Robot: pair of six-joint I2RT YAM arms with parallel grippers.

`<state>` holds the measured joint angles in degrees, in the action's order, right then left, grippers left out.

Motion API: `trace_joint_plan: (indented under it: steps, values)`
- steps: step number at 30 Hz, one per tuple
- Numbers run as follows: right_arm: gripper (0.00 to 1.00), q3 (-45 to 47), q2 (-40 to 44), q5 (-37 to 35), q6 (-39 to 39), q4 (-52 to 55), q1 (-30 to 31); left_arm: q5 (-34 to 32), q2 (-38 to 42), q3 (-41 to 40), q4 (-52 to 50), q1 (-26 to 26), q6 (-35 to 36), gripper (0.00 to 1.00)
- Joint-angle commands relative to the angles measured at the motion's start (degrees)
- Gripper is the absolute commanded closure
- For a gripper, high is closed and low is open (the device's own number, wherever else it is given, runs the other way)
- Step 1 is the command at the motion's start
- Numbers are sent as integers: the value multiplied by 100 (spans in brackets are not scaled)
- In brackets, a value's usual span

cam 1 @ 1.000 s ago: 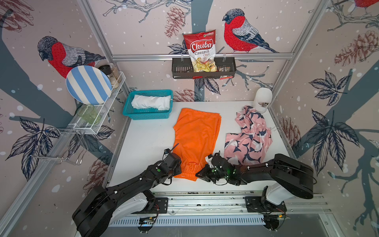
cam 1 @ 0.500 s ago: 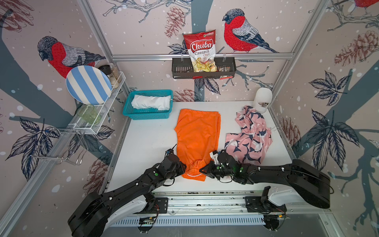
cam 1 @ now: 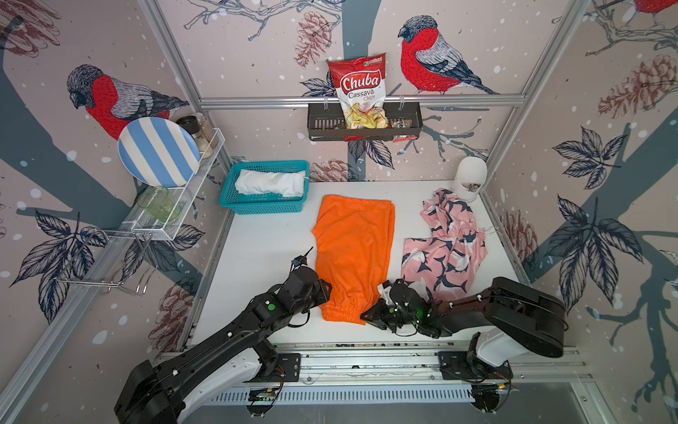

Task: Roll up the shorts
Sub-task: Adjust the shorts at the center of the board.

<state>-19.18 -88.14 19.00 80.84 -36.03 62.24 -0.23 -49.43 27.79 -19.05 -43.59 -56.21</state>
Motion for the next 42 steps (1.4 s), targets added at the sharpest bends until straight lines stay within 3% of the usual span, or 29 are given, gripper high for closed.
trace_joint_plan:
  steps: [1, 5, 8, 10, 12, 16, 22, 26, 29, 33, 38, 42]
  values:
    - [100, -111, 77, -63, -154, 505, 10, 511, -419, 202, -1, -212, 269, 68]
    - [100, -186, 158, -94, -189, 610, 18, 757, -986, 135, 473, -438, 233, 73]
    - [96, -244, 205, -56, -244, 694, 23, 568, -1179, -79, 382, -491, 136, 75]
    - [88, -248, 308, -4, -300, 747, 29, 275, -1101, -352, 212, -480, 16, 76]
    - [73, -315, 485, -6, -432, 990, 20, 92, -989, -624, 132, -483, -77, 76]
    - [56, -576, 1090, -130, -914, 2047, -155, 64, -909, -1077, 255, -486, -222, 77]
    - [52, -1063, 2234, -387, -1869, 3775, -1073, -58, -607, -945, 8, -477, -172, 77]
    - [51, -1462, 2423, -441, -2708, 4342, -1933, -235, -352, -397, -469, -490, 31, 77]
    - [50, -1942, 2018, -242, -3453, 4498, -2728, -205, -334, 90, -667, -485, 221, 77]
    - [50, -3135, 864, -74, -4463, 5001, -3585, 128, -591, 594, -624, -509, 442, 77]
    - [54, -4582, -552, -374, -5136, 5186, -4064, 781, -1003, 559, 46, -571, 540, 77]
    - [57, -5829, -1815, -636, -5544, 5445, -4226, 943, -1364, 391, 295, -589, 575, 77]
